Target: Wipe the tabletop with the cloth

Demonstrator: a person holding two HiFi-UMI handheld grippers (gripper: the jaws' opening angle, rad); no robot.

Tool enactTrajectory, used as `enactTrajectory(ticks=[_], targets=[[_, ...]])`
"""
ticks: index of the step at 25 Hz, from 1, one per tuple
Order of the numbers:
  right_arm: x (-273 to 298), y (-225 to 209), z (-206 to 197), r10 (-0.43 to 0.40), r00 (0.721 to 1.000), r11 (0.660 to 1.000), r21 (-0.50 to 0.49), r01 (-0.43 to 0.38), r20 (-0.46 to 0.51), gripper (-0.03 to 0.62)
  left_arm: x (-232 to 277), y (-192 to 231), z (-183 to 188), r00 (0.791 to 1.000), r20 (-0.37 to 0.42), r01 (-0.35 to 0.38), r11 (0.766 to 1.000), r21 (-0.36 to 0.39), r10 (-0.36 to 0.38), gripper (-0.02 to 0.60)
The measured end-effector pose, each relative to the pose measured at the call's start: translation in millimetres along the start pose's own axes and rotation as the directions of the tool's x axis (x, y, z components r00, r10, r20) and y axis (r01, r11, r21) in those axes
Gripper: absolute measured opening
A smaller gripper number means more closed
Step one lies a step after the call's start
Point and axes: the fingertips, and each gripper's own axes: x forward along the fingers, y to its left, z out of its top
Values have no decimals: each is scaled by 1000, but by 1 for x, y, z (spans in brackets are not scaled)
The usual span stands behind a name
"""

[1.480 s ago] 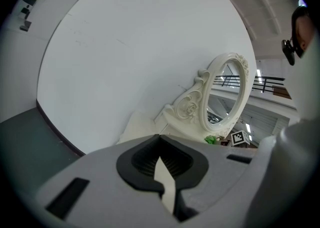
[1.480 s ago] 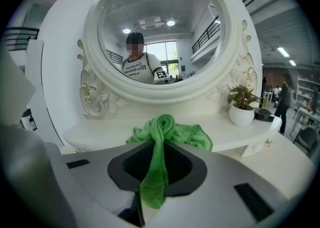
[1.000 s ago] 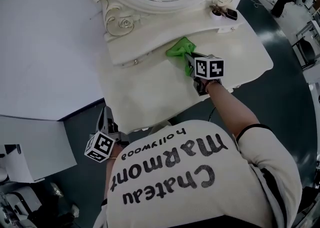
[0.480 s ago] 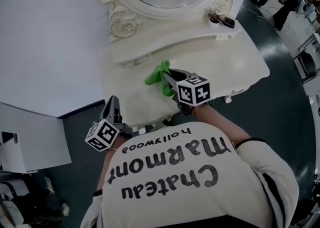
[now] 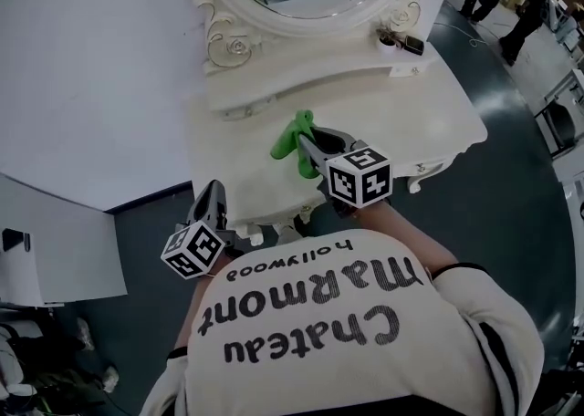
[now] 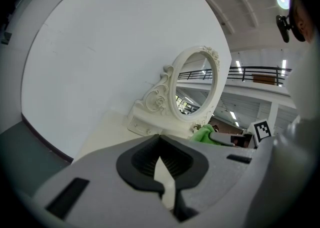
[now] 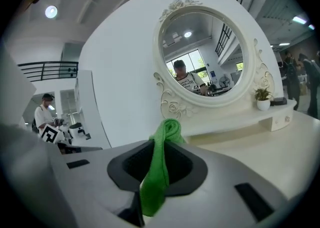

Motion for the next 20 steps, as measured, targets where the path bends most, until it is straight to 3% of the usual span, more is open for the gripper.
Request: enactTrajectory(ticks=[20], targets=[[-53, -13, -56, -71, 996, 989, 123, 76, -46, 75, -41, -14, -38, 998, -59, 5, 1000, 3, -5, 8]])
